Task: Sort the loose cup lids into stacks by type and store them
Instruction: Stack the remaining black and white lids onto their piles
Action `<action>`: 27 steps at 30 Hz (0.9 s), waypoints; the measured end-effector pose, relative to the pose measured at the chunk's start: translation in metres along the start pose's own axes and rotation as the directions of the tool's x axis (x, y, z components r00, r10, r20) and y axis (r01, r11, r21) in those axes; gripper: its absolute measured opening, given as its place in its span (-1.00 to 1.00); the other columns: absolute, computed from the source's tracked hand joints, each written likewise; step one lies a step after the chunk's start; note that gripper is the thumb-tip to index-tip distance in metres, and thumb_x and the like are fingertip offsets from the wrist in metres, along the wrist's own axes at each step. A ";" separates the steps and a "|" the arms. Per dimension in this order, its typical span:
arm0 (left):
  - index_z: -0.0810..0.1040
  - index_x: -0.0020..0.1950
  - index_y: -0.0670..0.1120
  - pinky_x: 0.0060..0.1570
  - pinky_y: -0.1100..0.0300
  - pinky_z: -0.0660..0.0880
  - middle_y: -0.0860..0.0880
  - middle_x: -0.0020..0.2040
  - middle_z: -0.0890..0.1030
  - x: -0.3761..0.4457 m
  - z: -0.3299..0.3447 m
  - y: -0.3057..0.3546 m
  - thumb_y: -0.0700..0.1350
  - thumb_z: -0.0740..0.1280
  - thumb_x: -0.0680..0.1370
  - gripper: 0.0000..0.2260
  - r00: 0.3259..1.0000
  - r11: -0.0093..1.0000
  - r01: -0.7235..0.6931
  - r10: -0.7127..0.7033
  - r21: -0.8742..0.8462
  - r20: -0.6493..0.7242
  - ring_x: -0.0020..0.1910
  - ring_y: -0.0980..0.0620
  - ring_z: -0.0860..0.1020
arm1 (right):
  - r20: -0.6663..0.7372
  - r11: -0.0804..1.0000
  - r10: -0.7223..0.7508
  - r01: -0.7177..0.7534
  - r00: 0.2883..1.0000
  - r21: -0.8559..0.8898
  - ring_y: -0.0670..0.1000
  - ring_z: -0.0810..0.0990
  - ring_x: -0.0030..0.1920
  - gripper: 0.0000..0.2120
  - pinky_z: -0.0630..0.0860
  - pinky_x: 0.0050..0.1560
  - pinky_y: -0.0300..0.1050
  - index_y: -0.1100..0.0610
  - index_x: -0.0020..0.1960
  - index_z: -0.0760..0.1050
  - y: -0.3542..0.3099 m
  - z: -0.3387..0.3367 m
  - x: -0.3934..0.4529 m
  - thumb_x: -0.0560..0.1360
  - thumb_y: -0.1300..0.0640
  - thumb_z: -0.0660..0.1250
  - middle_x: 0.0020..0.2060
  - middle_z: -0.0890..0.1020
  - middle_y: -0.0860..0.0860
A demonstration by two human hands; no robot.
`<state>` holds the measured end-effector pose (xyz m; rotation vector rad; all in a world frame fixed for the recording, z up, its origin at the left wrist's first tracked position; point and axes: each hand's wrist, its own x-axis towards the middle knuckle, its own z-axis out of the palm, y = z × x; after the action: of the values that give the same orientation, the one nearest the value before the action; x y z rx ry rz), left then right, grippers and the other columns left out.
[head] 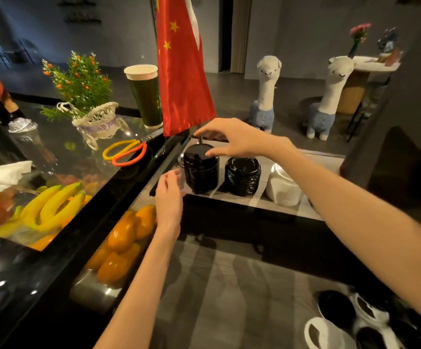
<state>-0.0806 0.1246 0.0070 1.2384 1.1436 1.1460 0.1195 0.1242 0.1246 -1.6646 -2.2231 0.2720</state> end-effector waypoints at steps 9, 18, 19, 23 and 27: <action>0.58 -0.01 0.04 -0.09 0.14 0.54 -0.04 -0.04 0.69 -0.097 0.041 -0.080 -0.13 0.22 0.70 -0.82 0.971 0.989 -0.049 0.015 0.138 0.238 -0.07 0.03 0.66 | -0.171 0.835 0.374 -0.251 0.911 0.490 -0.13 0.67 0.15 -0.73 0.58 0.20 -0.25 0.02 0.28 0.63 -0.008 0.077 -0.235 0.59 0.18 0.44 0.14 0.69 -0.14; 0.53 0.31 -0.03 0.26 0.04 0.48 -0.06 0.28 0.56 -0.214 0.114 -0.203 -0.17 0.51 0.48 -0.58 0.506 0.761 -0.406 -0.274 0.506 0.818 0.24 -0.05 0.55 | 0.155 0.473 0.836 -0.835 0.526 0.283 -0.09 0.64 0.04 -0.54 0.58 0.03 -0.19 -0.02 0.28 0.56 0.047 0.218 -0.435 0.43 0.12 0.61 0.17 0.69 0.01; 0.50 0.37 -0.08 0.32 0.04 0.43 -0.07 0.34 0.51 -0.223 0.121 -0.212 -0.15 0.54 0.46 -0.50 0.448 0.738 -0.462 -0.285 0.492 0.847 0.33 -0.06 0.49 | 0.186 0.443 0.854 -0.866 0.486 0.229 -0.05 0.63 0.08 -0.44 0.54 0.02 -0.18 0.02 0.34 0.53 0.050 0.228 -0.446 0.40 0.09 0.63 0.21 0.66 0.01; 0.36 0.52 -0.15 0.48 0.00 0.30 -0.09 0.45 0.43 -0.241 0.149 -0.251 0.01 0.56 0.41 -0.25 0.361 0.669 -0.591 -0.281 0.451 0.889 0.49 -0.14 0.34 | 0.198 0.493 0.854 -0.870 0.480 -0.016 0.10 0.44 0.40 -0.20 0.36 0.37 -0.02 0.02 0.52 0.35 0.055 0.257 -0.462 0.36 0.04 0.61 0.41 0.47 0.00; 0.27 0.58 0.00 0.45 -0.13 0.35 -0.02 0.53 0.37 -0.247 0.159 -0.269 0.04 0.52 0.43 -0.22 0.363 0.595 -0.655 -0.291 0.465 0.885 0.55 -0.08 0.27 | 0.210 0.528 0.847 -0.818 0.489 -0.227 0.10 0.32 0.45 -0.17 0.18 0.42 0.04 -0.01 0.58 0.24 0.052 0.269 -0.460 0.40 -0.02 0.54 0.48 0.38 -0.05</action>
<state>0.0587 -0.1363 -0.2589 2.3736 0.4879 -0.2209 0.1761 -0.2857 -0.2158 -2.8367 -1.3630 0.6987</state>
